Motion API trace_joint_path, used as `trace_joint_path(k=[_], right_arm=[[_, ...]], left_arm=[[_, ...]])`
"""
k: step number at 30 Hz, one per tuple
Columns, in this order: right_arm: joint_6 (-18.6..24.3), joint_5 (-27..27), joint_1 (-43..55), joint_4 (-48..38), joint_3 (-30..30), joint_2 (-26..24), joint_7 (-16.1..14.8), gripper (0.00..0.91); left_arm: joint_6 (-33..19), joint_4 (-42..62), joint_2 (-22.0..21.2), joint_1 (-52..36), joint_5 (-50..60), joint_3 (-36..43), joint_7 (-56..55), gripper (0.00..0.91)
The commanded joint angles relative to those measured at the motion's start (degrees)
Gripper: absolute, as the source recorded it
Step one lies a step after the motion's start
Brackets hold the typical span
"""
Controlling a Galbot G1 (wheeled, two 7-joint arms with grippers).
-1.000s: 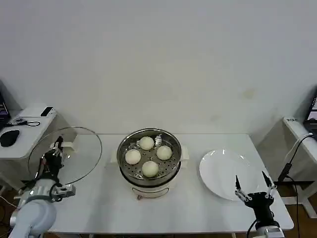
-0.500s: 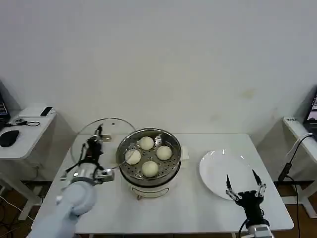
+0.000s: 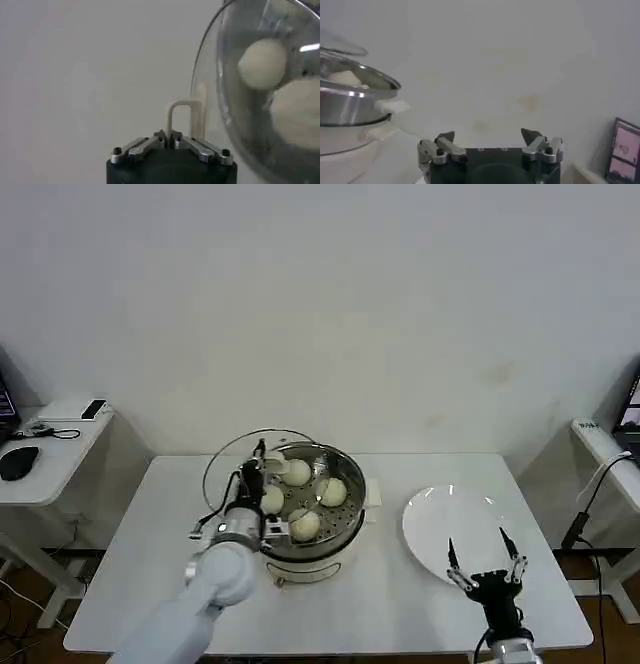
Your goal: Take steamed baozi put them in steamer then cover it.
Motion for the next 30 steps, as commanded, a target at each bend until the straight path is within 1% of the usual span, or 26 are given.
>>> trace_joint_path(k=[1, 11, 30], right_arm=[[0.26, -1.65, 0.05, -0.44, -0.93, 0.71, 0.02, 0.907], [0.22, -2.50, 0.18, -0.54, -1.38, 1.14, -0.01, 0.907], [0.57, -2.55, 0.14, -1.39, -1.55, 1.01, 0.02, 0.907]], left_arm=[[1.57, 1.25, -3.03, -2.80, 2.87, 4.88, 2.16, 0.000], [1.57, 1.13, -3.68, -2.39, 2.93, 6.21, 2.39, 0.000], [1.44, 2.74, -4.90, -1.80, 3.47, 7.19, 1.72, 0.000]])
